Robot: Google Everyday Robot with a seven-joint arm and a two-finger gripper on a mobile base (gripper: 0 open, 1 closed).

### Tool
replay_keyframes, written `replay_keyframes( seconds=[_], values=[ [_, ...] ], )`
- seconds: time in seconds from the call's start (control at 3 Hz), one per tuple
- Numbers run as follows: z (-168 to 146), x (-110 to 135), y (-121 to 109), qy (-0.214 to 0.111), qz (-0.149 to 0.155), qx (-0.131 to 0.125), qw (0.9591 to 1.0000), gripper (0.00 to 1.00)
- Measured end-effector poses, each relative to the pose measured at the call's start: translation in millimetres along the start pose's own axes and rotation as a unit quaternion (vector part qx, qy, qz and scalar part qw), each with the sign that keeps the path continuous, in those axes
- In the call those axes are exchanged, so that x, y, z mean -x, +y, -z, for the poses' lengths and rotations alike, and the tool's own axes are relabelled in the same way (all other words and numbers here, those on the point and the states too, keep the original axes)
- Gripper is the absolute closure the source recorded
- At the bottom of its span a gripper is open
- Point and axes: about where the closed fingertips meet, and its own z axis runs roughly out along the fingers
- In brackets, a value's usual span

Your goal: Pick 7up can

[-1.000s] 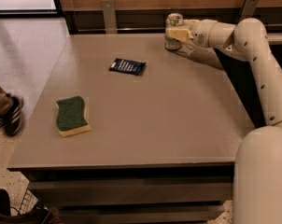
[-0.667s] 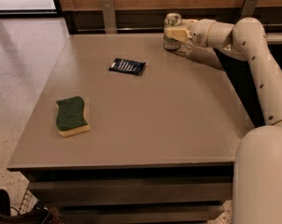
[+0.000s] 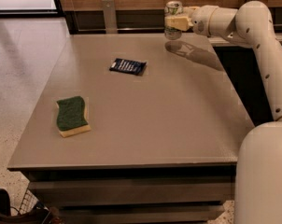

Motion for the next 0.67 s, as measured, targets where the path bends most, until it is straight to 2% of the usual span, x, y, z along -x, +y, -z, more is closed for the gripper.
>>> replay_keyframes(
  seconds=[0.67],
  values=[
    [22,69,11,0.007,0.054,-0.026,0.9982,1.0]
  ],
)
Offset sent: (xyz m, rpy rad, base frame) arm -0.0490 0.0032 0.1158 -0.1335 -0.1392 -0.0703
